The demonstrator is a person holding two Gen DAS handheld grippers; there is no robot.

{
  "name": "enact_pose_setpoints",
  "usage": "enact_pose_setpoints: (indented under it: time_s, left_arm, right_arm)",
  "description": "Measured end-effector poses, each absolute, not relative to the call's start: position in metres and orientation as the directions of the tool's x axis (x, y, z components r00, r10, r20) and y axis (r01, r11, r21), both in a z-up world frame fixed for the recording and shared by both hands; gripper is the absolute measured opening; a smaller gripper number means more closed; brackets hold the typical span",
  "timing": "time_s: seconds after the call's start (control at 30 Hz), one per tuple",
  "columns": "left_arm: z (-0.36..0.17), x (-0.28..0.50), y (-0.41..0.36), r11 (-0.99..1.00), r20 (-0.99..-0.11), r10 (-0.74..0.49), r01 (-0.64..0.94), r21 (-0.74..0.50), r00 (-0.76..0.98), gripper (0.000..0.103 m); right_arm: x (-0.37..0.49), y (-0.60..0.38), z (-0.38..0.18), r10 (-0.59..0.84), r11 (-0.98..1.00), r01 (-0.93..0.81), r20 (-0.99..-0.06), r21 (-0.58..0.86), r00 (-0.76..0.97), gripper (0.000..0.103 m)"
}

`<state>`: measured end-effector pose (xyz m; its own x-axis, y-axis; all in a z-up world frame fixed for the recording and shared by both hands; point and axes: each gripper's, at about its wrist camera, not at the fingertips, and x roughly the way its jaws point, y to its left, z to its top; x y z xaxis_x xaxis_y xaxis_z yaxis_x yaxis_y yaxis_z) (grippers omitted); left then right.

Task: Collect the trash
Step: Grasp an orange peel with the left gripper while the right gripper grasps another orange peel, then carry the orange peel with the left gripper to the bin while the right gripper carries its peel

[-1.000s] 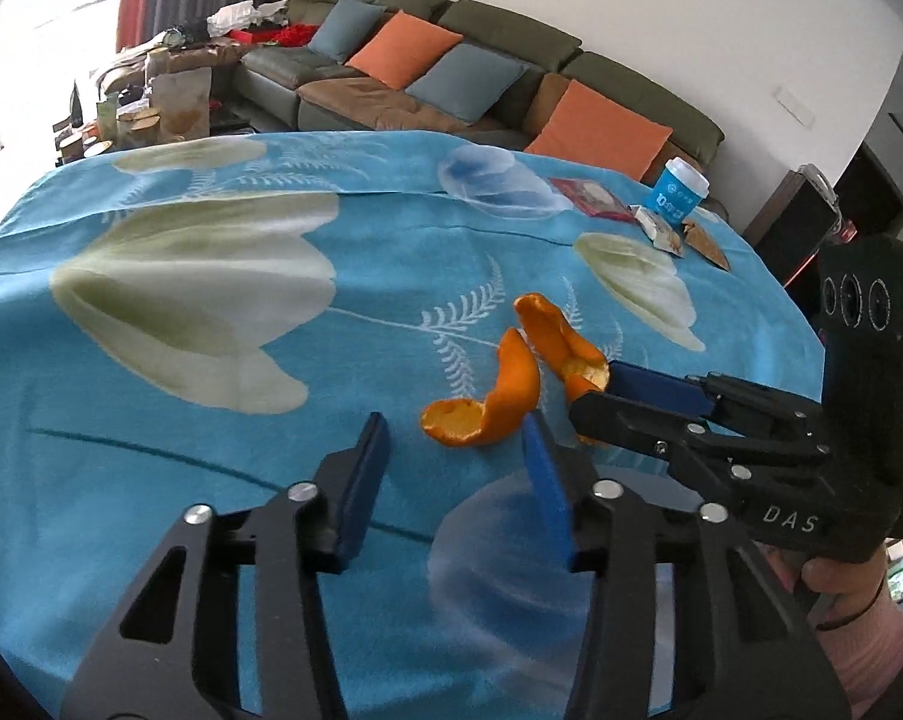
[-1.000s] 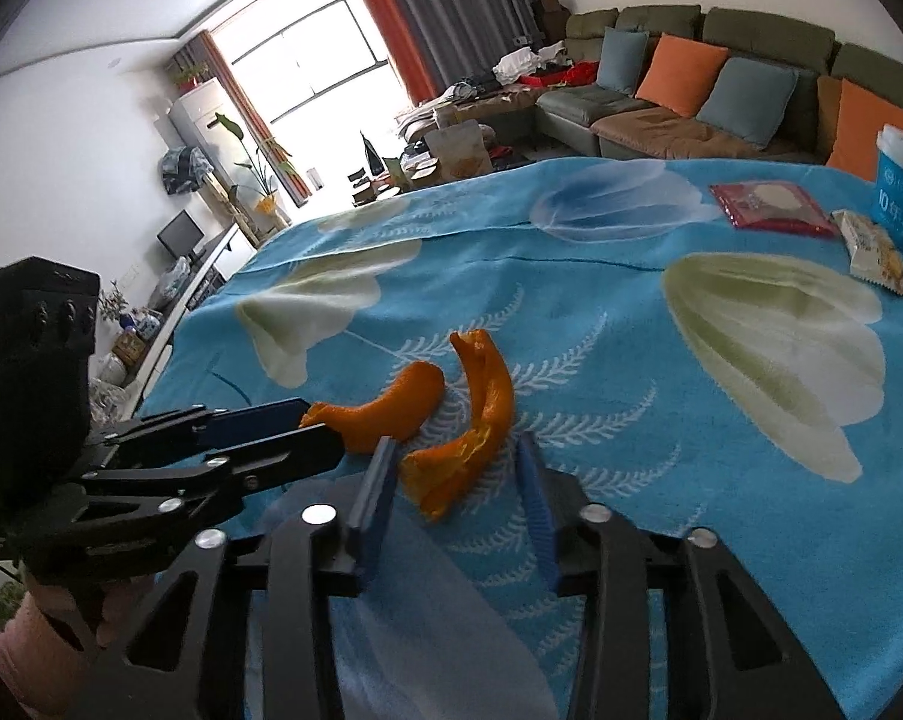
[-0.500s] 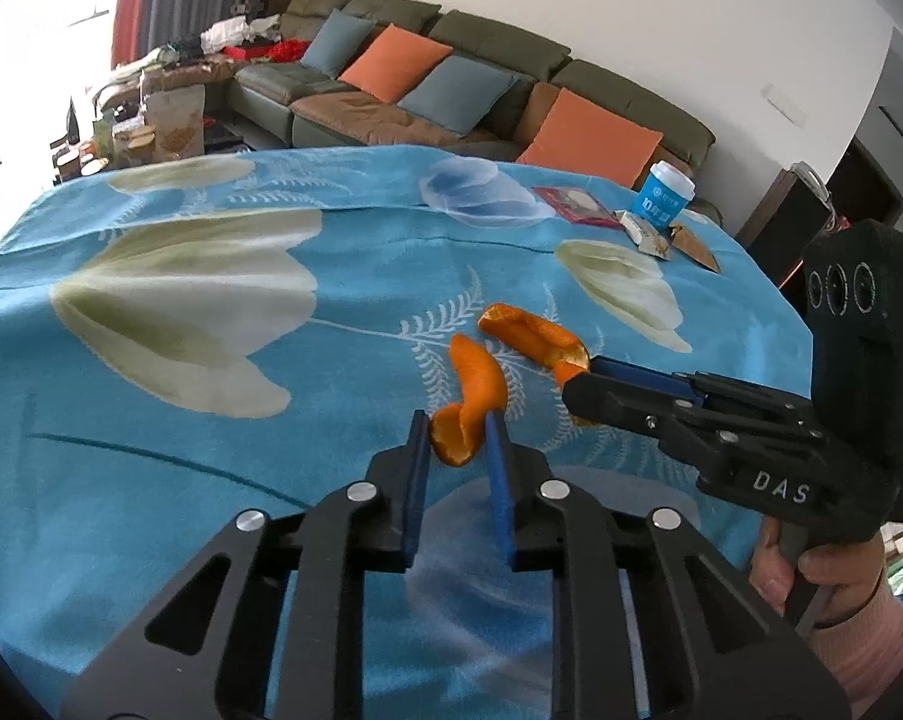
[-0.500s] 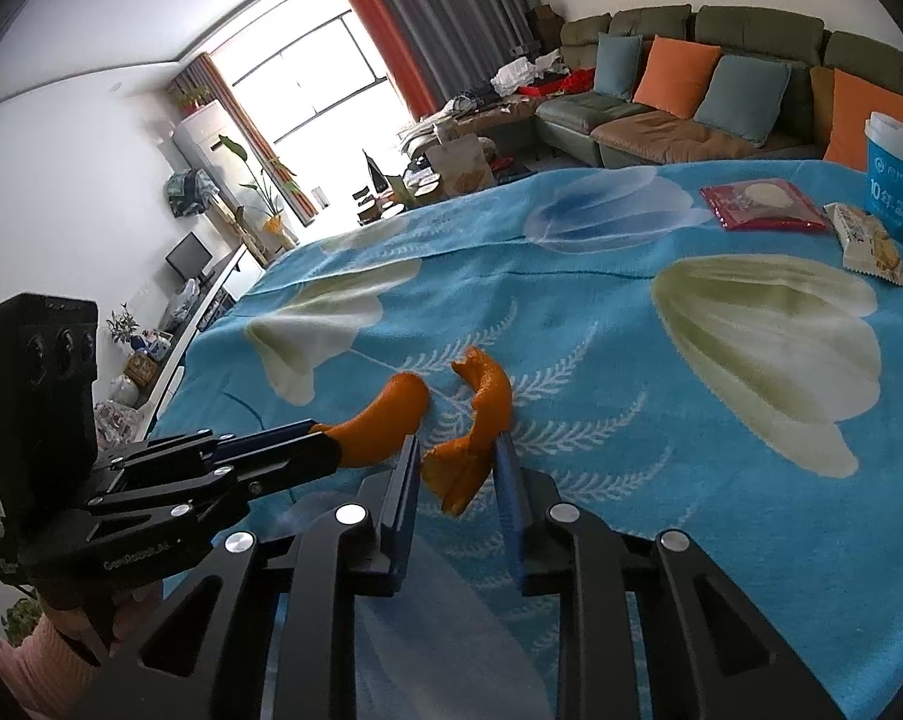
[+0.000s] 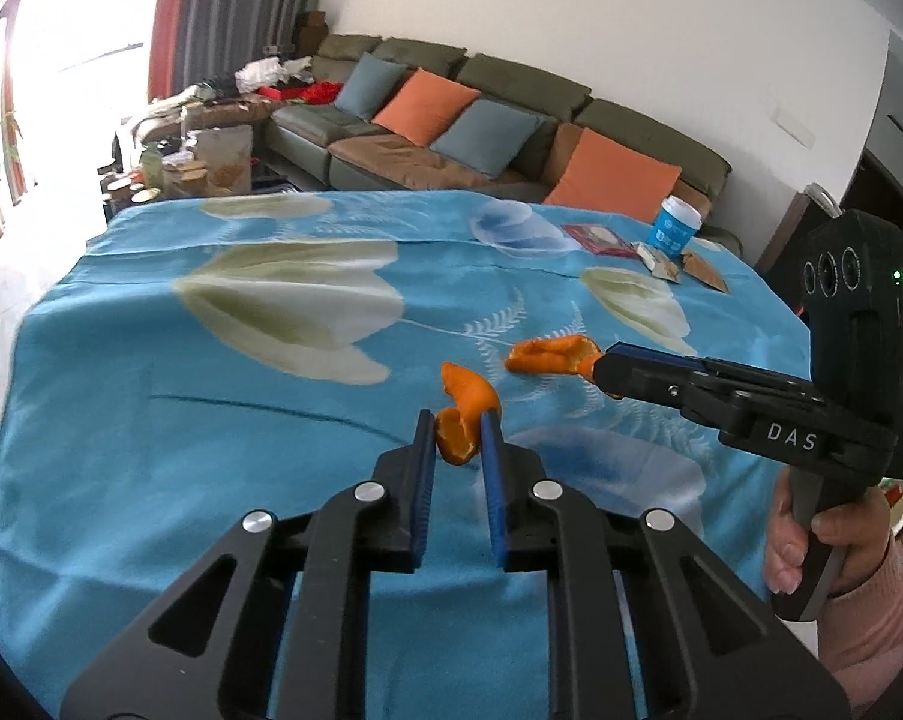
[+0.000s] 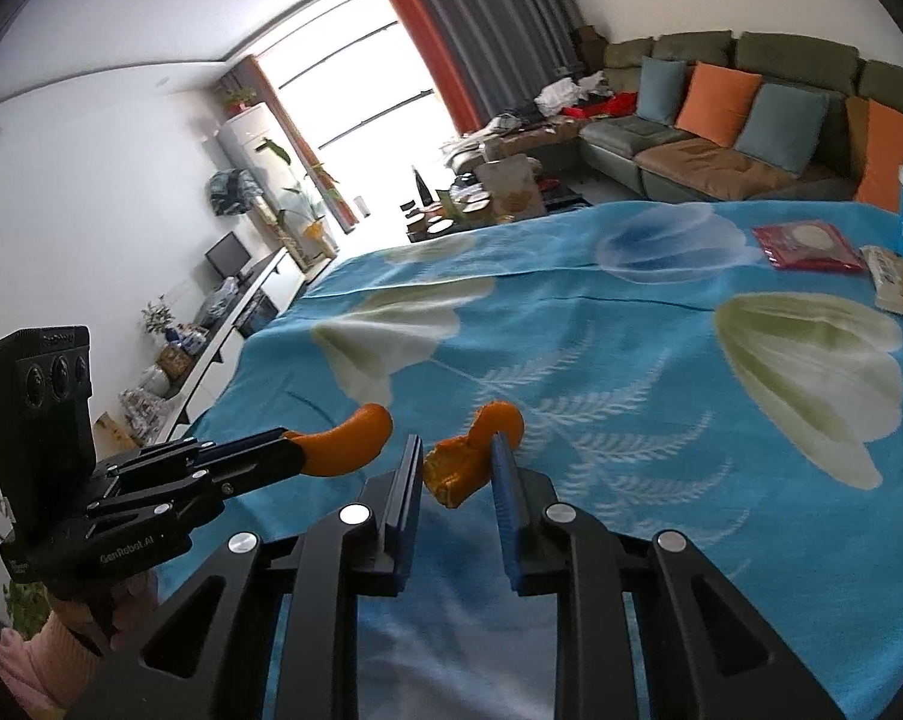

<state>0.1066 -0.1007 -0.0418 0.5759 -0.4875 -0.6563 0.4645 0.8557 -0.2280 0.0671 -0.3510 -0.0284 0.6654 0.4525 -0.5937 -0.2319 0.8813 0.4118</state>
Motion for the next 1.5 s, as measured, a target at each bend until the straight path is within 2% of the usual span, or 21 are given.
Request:
enact_pose_setpoints:
  time_s: [0.13, 0.17, 0.23, 0.8, 0.97, 1.03, 1.07, 1.5]
  left_arm:
    - [-0.034, 0.093, -0.081, 0.874, -0.642, -0.461, 0.436, -0.212, 0.612, 0.015]
    - [-0.032, 0.09, -0.076, 0.88, -0.638, -0.453, 0.428, -0.207, 0.622, 0.015]
    - [-0.029, 0.083, -0.066, 0.889, -0.631, -0.438, 0.411, -0.201, 0.64, 0.015]
    - [-0.02, 0.052, 0.006, 0.932, -0.6, -0.363, 0.29, -0.219, 0.713, 0.015]
    - [-0.024, 0.052, 0.011, 0.935, -0.606, -0.355, 0.273, -0.227, 0.712, 0.015]
    - [-0.025, 0.052, 0.013, 0.934, -0.605, -0.356, 0.269, -0.234, 0.712, 0.015]
    - [-0.026, 0.052, 0.012, 0.934, -0.606, -0.356, 0.268, -0.234, 0.712, 0.015]
    - [-0.036, 0.045, 0.026, 0.943, -0.623, -0.331, 0.233, -0.236, 0.709, 0.015]
  right_arm:
    - [0.064, -0.339, -0.023, 0.476, 0.872, -0.268, -0.582, 0.41, 0.66, 0.02]
    - [0.064, -0.336, -0.021, 0.484, 0.869, -0.28, -0.578, 0.409, 0.657, 0.014]
    - [0.062, -0.33, -0.018, 0.494, 0.864, -0.296, -0.572, 0.408, 0.654, 0.011]
    - [0.06, -0.303, -0.017, 0.564, 0.821, -0.347, -0.557, 0.453, 0.61, 0.006]
    - [0.065, -0.297, -0.031, 0.568, 0.822, -0.344, -0.605, 0.454, 0.558, 0.014]
    - [0.068, -0.295, -0.038, 0.569, 0.822, -0.339, -0.621, 0.458, 0.539, 0.032]
    - [0.07, -0.294, -0.039, 0.57, 0.821, -0.34, -0.625, 0.459, 0.533, 0.034]
    - [0.078, -0.275, -0.049, 0.621, 0.783, -0.386, -0.639, 0.487, 0.454, 0.035]
